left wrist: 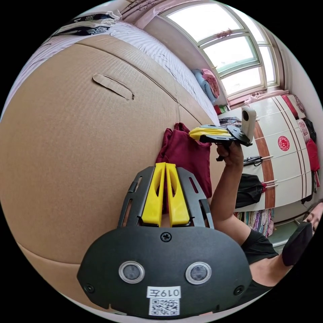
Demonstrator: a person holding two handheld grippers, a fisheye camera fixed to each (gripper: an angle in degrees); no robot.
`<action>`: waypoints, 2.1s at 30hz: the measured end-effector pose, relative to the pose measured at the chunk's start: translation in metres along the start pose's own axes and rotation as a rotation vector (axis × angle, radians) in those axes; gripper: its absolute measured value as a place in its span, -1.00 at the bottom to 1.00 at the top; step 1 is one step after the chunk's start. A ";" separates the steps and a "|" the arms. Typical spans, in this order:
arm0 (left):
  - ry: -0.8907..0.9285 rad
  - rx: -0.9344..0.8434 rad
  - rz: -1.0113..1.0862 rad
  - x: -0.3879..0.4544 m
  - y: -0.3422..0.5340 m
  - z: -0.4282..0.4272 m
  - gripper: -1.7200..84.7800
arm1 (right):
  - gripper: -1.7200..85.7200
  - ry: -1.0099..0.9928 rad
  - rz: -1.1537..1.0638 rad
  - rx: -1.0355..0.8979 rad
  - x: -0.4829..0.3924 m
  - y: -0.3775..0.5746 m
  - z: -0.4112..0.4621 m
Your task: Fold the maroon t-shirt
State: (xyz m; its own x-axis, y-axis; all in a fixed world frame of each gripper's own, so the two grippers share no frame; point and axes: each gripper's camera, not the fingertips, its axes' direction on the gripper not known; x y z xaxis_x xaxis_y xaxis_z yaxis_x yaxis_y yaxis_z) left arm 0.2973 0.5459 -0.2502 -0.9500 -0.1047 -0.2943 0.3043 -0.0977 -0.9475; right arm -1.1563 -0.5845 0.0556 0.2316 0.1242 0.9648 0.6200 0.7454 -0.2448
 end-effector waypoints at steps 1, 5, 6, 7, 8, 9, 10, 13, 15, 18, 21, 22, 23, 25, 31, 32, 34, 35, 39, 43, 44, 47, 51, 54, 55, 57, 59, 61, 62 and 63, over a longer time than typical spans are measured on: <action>0.006 -0.003 -0.001 0.001 0.003 0.002 -0.94 | -0.87 0.066 0.016 0.007 -0.003 0.009 -0.001; 0.009 0.003 0.015 0.014 0.032 0.009 -0.94 | -0.89 0.226 0.019 0.107 -0.032 0.043 -0.018; 0.007 0.010 0.024 0.019 0.042 0.010 -0.94 | -0.89 0.249 0.014 0.117 -0.038 0.047 -0.019; 0.003 0.012 0.028 0.022 0.047 0.010 -0.94 | -0.90 0.305 0.015 0.124 -0.048 0.058 -0.020; -0.013 0.024 0.034 0.027 0.058 0.009 -0.94 | -0.92 0.367 0.020 0.132 -0.060 0.071 -0.016; -0.030 0.048 0.052 0.035 0.072 0.006 -0.94 | -0.92 0.396 0.016 0.144 -0.068 0.080 -0.013; -0.036 0.065 0.072 0.040 0.079 0.004 -0.94 | -0.94 0.440 -0.005 0.190 -0.085 0.100 -0.005; -0.035 0.158 0.305 0.079 0.130 -0.001 -0.94 | -0.97 0.518 -0.101 0.343 -0.136 0.167 0.036; -0.065 0.171 0.602 0.125 0.184 0.010 -0.93 | -0.98 0.632 -0.086 0.433 -0.163 0.209 0.072; -0.270 0.142 0.850 0.172 0.253 0.047 -0.92 | -0.98 0.900 -0.022 0.527 -0.200 0.268 0.145; -0.559 0.181 0.982 0.204 0.309 0.090 -0.90 | -0.97 0.905 -0.034 0.321 -0.200 0.285 0.218; -0.613 0.191 1.008 0.209 0.318 0.099 -0.89 | -0.97 0.938 -0.048 0.277 -0.197 0.290 0.244; -0.700 0.192 1.066 0.219 0.335 0.117 -0.88 | -0.95 0.966 -0.077 0.217 -0.191 0.293 0.267; -0.773 0.153 1.158 0.229 0.357 0.143 -0.84 | -0.88 0.977 -0.112 0.153 -0.180 0.293 0.295; -0.878 0.074 1.323 0.247 0.410 0.192 -0.78 | -0.77 1.036 -0.248 -0.060 -0.146 0.287 0.367; -0.889 0.058 1.351 0.249 0.418 0.199 -0.78 | -0.78 1.031 -0.272 -0.087 -0.140 0.288 0.379; -0.921 0.032 1.390 0.252 0.430 0.211 -0.78 | -0.79 1.030 -0.296 -0.139 -0.131 0.290 0.396; -0.944 0.018 1.409 0.253 0.437 0.218 -0.79 | -0.79 1.032 -0.311 -0.154 -0.125 0.292 0.405; -0.959 -0.030 1.455 0.257 0.455 0.237 -0.80 | -0.81 1.029 -0.355 -0.200 -0.109 0.298 0.428; -1.009 -0.041 1.510 0.262 0.470 0.253 -0.83 | -0.82 1.070 -0.408 -0.264 -0.088 0.303 0.456; -1.029 -0.047 1.529 0.263 0.475 0.259 -0.85 | -0.83 1.079 -0.416 -0.281 -0.082 0.304 0.463; -1.059 -0.064 1.580 0.264 0.489 0.272 -0.90 | -0.87 1.075 -0.426 -0.305 -0.065 0.309 0.479; -1.097 -0.067 1.613 0.265 0.504 0.279 -0.92 | -0.91 1.083 -0.431 -0.305 -0.048 0.318 0.494; -1.105 -0.078 1.622 0.265 0.510 0.280 -0.93 | -0.93 1.083 -0.432 -0.307 -0.035 0.326 0.504; -1.106 -0.080 1.620 0.265 0.511 0.280 -0.93 | -0.94 1.084 -0.432 -0.310 -0.030 0.329 0.509; -1.098 -0.084 1.606 0.265 0.511 0.279 -0.93 | -0.94 1.092 -0.435 -0.310 -0.022 0.333 0.516; -1.091 -0.083 1.600 0.264 0.512 0.277 -0.93 | -0.92 1.098 -0.431 -0.296 -0.012 0.341 0.522; -1.081 -0.074 1.579 0.263 0.511 0.273 -0.93 | -0.89 1.098 -0.414 -0.271 -0.006 0.348 0.525; -1.072 -0.074 1.558 0.261 0.510 0.269 -0.94 | -0.87 1.098 -0.396 -0.255 -0.003 0.353 0.526; -1.067 -0.074 1.533 0.258 0.509 0.264 -0.94 | -0.85 1.101 -0.388 -0.245 -0.002 0.356 0.527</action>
State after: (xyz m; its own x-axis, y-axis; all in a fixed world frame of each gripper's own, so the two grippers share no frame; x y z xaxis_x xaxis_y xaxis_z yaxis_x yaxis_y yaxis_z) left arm 0.2256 0.2078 -0.7756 0.5601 -0.5473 -0.6219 0.7102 0.7037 0.0204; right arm -1.3305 0.0259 0.0172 0.4417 -0.7995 0.4070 0.8895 0.4494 -0.0826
